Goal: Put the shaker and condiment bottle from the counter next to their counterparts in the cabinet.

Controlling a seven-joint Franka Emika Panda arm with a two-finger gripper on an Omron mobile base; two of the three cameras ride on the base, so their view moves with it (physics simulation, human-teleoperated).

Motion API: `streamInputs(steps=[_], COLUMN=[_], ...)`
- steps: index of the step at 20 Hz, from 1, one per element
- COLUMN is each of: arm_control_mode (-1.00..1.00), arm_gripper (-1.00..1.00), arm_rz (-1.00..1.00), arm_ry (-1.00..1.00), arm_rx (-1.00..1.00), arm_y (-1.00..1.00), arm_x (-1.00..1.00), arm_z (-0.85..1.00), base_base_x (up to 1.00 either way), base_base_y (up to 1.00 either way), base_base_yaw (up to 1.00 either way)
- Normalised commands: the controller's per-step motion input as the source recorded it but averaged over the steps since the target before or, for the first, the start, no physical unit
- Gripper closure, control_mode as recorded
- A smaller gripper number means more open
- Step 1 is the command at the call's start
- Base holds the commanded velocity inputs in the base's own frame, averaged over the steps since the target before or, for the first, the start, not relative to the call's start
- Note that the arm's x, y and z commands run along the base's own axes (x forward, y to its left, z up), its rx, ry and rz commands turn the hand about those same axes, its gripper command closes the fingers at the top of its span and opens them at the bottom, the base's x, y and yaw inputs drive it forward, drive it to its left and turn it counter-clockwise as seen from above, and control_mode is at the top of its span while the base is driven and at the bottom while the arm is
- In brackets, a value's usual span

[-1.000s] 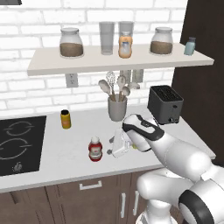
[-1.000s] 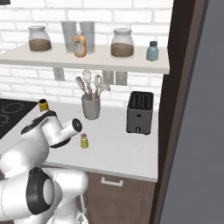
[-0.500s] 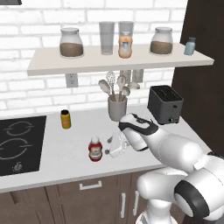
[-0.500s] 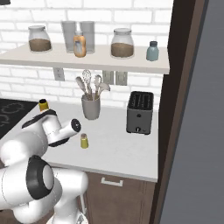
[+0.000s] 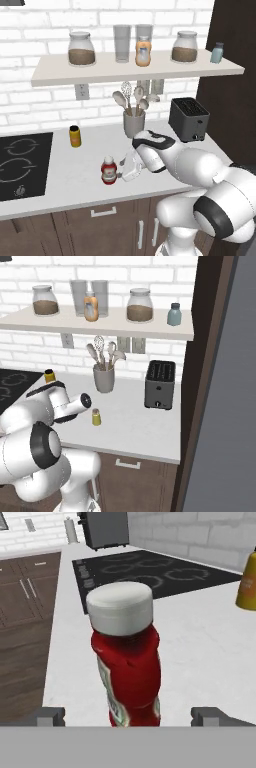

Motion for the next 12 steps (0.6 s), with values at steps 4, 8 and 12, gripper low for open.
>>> streamInputs(steps=[4, 8, 12], arm_control_mode=[-1.0, -1.0, -1.0], arm_gripper=[-1.0, -1.0, -1.0], arm_rz=[0.0, 0.0, 0.0], arm_ry=[0.01, 0.0, 0.0], arm_rx=[0.01, 0.0, 0.0], arm_y=[0.14, 0.07, 0.08], arm_x=[0.06, 0.13, 0.18], arm_z=[-0.06, -0.04, -0.06], base_base_x=[0.0, 0.0, 0.0], base_base_y=[0.0, 0.0, 0.0], base_base_yaw=[0.0, 0.0, 0.0])
